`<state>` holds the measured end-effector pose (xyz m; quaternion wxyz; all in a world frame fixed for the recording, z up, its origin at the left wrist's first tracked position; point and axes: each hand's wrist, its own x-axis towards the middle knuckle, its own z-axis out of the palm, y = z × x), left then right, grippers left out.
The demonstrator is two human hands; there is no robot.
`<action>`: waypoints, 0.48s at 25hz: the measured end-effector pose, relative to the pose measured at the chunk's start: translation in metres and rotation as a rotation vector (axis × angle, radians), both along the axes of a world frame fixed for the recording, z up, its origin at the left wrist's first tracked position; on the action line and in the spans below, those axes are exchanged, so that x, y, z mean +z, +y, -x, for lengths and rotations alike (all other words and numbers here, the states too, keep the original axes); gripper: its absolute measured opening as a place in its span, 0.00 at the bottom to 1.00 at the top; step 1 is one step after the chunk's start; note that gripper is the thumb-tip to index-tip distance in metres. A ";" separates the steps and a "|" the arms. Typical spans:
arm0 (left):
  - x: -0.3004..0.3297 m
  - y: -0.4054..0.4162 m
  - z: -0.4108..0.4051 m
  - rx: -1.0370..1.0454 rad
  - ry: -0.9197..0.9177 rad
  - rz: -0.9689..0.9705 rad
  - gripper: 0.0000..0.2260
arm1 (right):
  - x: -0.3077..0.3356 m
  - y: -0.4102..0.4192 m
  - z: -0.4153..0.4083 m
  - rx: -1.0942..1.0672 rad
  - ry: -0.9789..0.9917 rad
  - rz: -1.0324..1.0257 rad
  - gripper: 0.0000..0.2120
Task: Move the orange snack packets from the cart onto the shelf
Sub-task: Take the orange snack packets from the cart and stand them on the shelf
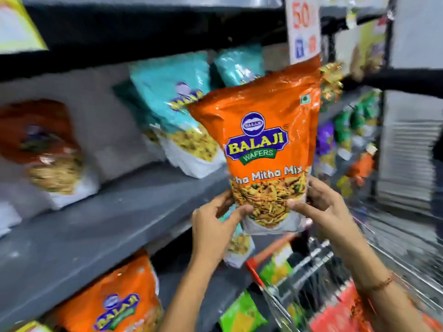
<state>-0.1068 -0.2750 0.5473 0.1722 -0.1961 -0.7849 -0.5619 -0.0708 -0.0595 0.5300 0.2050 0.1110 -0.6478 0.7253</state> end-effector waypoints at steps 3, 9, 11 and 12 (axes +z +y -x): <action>0.060 -0.081 -0.019 0.173 0.145 -0.094 0.15 | 0.065 -0.078 0.022 0.163 0.149 -0.020 0.20; 0.099 -0.233 -0.070 0.552 0.279 -0.170 0.16 | 0.117 -0.251 0.051 0.536 0.252 -0.026 0.19; 0.094 -0.283 -0.087 0.676 0.260 -0.183 0.20 | 0.116 -0.307 0.054 0.635 0.243 -0.060 0.20; 0.092 -0.306 -0.095 0.727 0.255 -0.184 0.20 | 0.116 -0.334 0.055 0.681 0.238 -0.072 0.20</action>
